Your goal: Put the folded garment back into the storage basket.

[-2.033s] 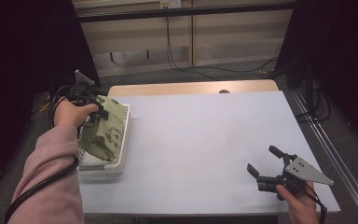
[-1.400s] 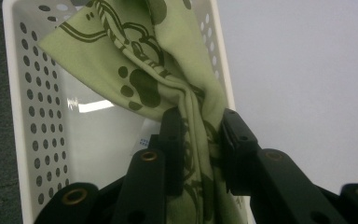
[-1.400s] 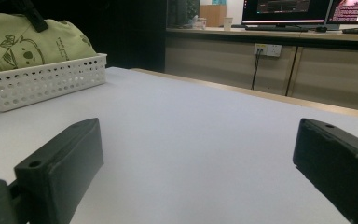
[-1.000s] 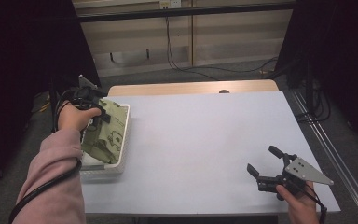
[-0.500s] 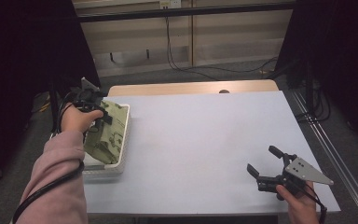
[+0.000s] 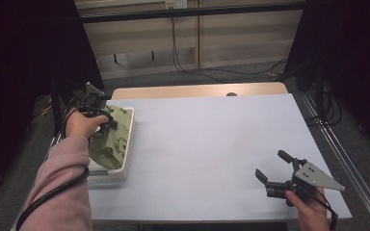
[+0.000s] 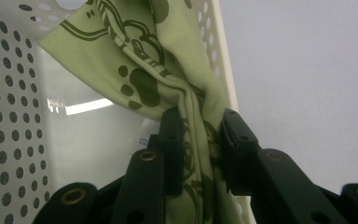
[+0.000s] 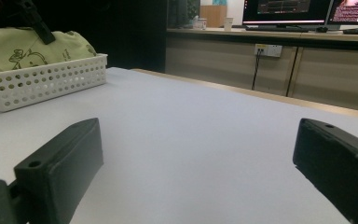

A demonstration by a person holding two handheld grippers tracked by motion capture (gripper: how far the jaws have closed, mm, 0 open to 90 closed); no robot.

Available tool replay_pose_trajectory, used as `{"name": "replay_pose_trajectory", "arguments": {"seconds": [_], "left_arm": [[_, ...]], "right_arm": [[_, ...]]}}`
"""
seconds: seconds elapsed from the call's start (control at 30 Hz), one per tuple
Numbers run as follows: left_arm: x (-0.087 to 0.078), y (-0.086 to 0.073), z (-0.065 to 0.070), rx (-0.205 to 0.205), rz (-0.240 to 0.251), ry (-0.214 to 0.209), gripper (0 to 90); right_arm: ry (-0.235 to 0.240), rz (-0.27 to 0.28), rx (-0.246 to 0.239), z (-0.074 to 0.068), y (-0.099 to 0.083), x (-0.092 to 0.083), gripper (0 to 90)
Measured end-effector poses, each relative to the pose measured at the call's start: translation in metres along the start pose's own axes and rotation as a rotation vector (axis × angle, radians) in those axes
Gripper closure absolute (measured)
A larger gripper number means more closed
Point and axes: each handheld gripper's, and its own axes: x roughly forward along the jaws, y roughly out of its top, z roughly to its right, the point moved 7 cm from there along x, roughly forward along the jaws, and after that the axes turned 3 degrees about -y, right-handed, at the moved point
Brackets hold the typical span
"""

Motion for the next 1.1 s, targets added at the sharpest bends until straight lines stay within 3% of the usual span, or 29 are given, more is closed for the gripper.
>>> {"name": "replay_pose_trajectory", "arguments": {"seconds": [0.2,0.27,0.4,0.43,0.47,0.57,0.6,0.63,0.7,0.77,0.8,0.83,0.87,0.9,0.93,1.0,1.03,1.07,1.1], "left_arm": [[0.002,0.000,0.000,-0.005,0.010,0.001,72.7],[0.002,-0.001,-0.002,0.011,0.004,0.007,72.8],[0.005,-0.001,-0.001,-0.005,0.012,0.004,72.8],[0.004,-0.002,-0.003,0.011,0.001,0.010,72.8],[0.006,-0.001,-0.002,-0.008,0.023,0.020,72.8],[0.008,-0.002,-0.002,-0.012,0.020,0.013,72.7],[0.008,-0.003,-0.005,0.005,0.019,0.032,72.7],[0.008,-0.004,-0.004,0.000,0.006,0.009,72.7],[0.008,-0.005,-0.006,0.036,-0.014,0.003,72.6],[0.011,-0.006,-0.008,0.034,-0.005,0.027,72.6],[0.012,-0.005,-0.005,-0.002,0.011,0.003,72.6],[0.014,-0.005,-0.006,-0.009,0.020,0.025,72.6],[0.013,-0.006,-0.005,-0.005,0.006,-0.003,72.6],[0.013,-0.006,-0.006,0.007,0.006,0.002,72.6],[0.014,-0.007,-0.010,0.046,-0.007,0.027,72.6],[0.013,-0.007,-0.009,0.047,-0.021,-0.004,72.6],[0.016,-0.006,-0.006,-0.017,0.014,0.008,72.6],[0.016,-0.007,-0.007,-0.012,0.013,0.028,72.5],[0.016,-0.007,-0.006,-0.008,0.009,0.001,72.5]], "right_arm": [[0.000,0.000,0.001,0.000,0.000,0.000,1.1],[0.000,0.001,0.000,0.000,0.000,0.000,1.1],[0.001,0.000,0.001,0.000,0.000,0.000,1.1],[0.000,0.000,-0.001,0.000,0.000,0.000,1.1],[0.000,0.000,0.000,0.000,0.000,0.000,1.2],[0.000,0.000,0.000,0.000,0.000,0.000,1.1],[-0.001,-0.001,0.000,0.000,0.000,0.000,1.1],[-0.001,0.000,0.000,0.000,0.000,0.000,1.1],[0.000,-0.001,0.000,0.000,0.000,0.000,1.2],[0.001,-0.001,-0.001,0.000,0.000,0.000,1.2],[0.001,-0.001,0.000,0.000,0.000,0.000,1.2],[0.000,-0.001,-0.002,0.000,0.000,0.000,1.2],[0.000,-0.002,-0.002,0.000,0.000,0.000,1.2],[0.000,-0.001,-0.001,0.000,0.000,0.000,1.2],[0.000,-0.001,-0.001,0.000,0.000,0.000,1.1],[-0.001,-0.001,-0.001,0.000,0.000,0.000,1.1],[-0.001,-0.001,-0.001,0.000,0.000,0.000,1.2],[-0.002,-0.001,-0.002,0.000,0.000,0.000,1.2],[-0.002,-0.001,-0.001,0.000,0.000,0.000,1.2]]}}
